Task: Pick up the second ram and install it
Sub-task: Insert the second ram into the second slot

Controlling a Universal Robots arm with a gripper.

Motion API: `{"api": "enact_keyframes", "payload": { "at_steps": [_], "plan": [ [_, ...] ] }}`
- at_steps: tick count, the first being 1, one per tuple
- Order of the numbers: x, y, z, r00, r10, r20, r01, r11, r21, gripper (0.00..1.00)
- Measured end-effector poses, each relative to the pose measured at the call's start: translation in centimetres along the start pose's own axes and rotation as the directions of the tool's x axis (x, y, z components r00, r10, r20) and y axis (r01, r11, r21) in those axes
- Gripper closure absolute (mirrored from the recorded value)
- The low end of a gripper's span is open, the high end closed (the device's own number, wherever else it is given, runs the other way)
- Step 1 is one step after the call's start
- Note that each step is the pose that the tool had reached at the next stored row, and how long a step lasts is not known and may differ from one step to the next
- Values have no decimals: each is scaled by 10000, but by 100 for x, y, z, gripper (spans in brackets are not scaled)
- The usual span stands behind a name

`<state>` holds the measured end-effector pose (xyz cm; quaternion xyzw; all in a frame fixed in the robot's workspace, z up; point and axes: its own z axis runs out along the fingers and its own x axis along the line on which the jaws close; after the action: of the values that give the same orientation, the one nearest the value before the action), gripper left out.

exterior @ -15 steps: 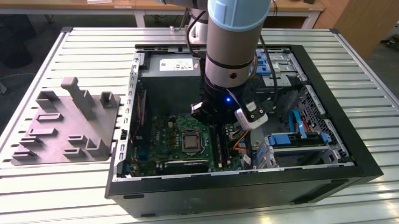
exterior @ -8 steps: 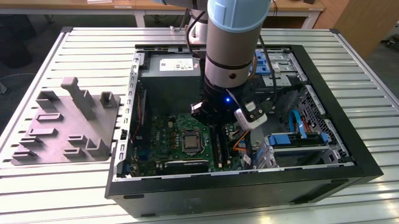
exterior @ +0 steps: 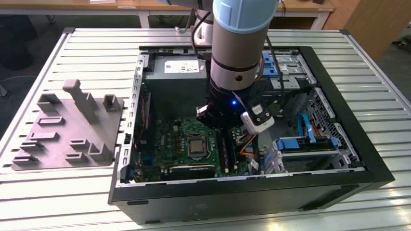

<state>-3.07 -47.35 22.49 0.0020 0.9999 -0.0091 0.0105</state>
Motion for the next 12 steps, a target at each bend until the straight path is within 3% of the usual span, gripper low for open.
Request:
{"api": "enact_keyframes", "payload": {
  "at_steps": [12],
  "plan": [
    [6,-1,33,10000,-1,0,1,10000,5,87]
  ]
}}
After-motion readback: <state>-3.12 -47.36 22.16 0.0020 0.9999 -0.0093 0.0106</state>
